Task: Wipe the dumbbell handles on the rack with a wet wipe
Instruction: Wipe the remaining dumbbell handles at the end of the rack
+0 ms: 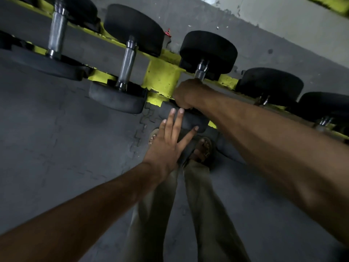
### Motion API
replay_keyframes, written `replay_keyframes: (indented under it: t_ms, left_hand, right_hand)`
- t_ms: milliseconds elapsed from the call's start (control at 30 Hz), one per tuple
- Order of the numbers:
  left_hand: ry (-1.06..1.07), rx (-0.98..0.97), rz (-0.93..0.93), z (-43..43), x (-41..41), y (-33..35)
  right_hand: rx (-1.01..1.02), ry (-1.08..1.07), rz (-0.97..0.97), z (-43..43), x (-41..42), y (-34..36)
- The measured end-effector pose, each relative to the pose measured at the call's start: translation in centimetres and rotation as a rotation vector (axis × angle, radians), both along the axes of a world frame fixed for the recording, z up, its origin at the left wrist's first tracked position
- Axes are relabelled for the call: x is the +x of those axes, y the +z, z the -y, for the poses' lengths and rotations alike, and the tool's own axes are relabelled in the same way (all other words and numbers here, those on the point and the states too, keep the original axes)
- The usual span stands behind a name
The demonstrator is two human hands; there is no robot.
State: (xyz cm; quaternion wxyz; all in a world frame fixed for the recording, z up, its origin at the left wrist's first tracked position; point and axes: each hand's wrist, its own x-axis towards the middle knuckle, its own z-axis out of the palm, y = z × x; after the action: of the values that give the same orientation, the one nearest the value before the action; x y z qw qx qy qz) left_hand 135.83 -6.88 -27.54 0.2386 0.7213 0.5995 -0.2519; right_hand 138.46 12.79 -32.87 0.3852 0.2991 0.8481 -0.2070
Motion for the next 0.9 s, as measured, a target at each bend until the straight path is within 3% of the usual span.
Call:
replay_keyframes:
  t_ms: [100, 200, 333, 467, 567, 700, 833, 900]
  left_hand:
    - [-0.02, 0.028, -0.03, -0.2, 0.3, 0.1]
    - [-0.032, 0.043, -0.044, 0.0, 0.3, 0.0]
    - [0.02, 0.095, -0.043, 0.1, 0.5, -0.7]
    - [0.027, 0.094, -0.054, 0.2, 0.6, -0.9]
    - [0.033, 0.128, -0.037, 0.6, 0.6, -1.4]
    - [0.048, 0.145, -0.027, 0.8, 0.7, -1.8]
    - [0.051, 0.142, -0.028, 0.8, 0.8, -1.9]
    - [0.053, 0.14, -0.023, 0.8, 0.7, -1.8]
  right_hand:
    - [-0.137, 0.14, -0.086, -1.1, 1.6, 0.9]
    - [-0.032, 0.341, -0.295, -3.7, 4.6, 1.7]
    - [0.26, 0.168, -0.58, -5.4, 7.7, 0.4]
    - [0.245, 0.08, -0.719, -0.6, 9.4, -0.9]
    - [0.223, -0.255, -0.743, 1.9, 9.1, -1.7]
    - [0.04, -0.918, -0.718, 2.8, 8.6, -2.1]
    - [-0.114, -1.031, -0.46, 3.1, 8.4, -3.1]
    - [-0.269, -1.305, -0.491, 2.6, 7.5, -3.3]
